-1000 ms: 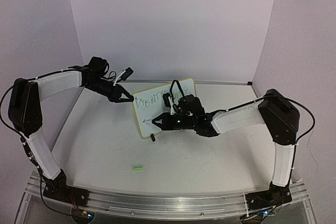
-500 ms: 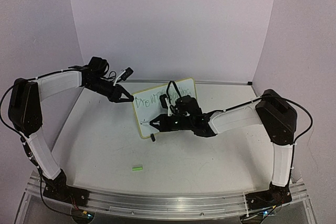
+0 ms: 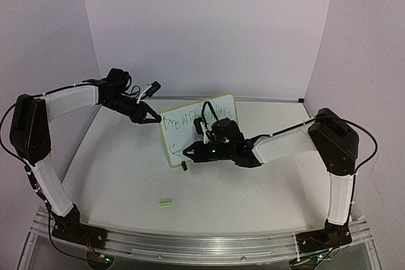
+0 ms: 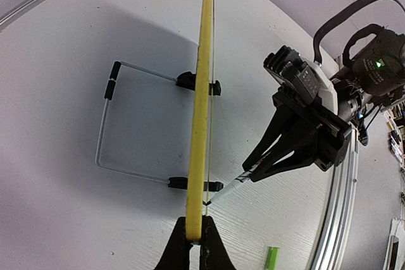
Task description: Write a sentence on the whiteboard
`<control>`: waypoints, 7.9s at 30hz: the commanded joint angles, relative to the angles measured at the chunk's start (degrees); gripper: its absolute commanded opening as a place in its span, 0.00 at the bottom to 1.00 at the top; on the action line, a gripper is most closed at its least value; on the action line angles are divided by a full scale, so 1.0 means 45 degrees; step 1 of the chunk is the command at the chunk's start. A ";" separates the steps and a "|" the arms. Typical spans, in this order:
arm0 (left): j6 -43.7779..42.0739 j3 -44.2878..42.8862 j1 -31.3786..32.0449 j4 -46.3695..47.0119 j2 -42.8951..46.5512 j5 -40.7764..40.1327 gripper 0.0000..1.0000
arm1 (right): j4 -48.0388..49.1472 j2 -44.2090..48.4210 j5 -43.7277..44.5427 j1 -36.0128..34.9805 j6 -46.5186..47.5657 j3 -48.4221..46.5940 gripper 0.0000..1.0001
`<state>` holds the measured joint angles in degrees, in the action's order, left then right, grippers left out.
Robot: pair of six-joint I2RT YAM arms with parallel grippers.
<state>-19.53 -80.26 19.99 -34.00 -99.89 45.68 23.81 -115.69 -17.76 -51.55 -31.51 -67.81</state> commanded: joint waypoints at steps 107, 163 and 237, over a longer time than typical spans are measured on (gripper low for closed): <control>-0.0428 0.0063 0.0383 -0.0576 0.0245 -0.0777 0.00 | 0.0628 0.0951 0.1446 0.0586 -0.0855 0.0689 0.00; -0.0426 0.0043 0.0383 -0.0573 0.0225 -0.0777 0.00 | 0.0576 0.0670 0.0545 0.0924 -0.1104 0.1100 0.00; -0.0427 0.0063 0.0402 -0.0582 0.0272 -0.0816 0.00 | 0.0945 0.1589 0.1159 0.1361 -0.1110 0.1781 0.00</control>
<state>-19.51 -80.27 20.97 -34.00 -99.37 44.82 27.44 -109.78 -17.13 -45.78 -36.15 -58.85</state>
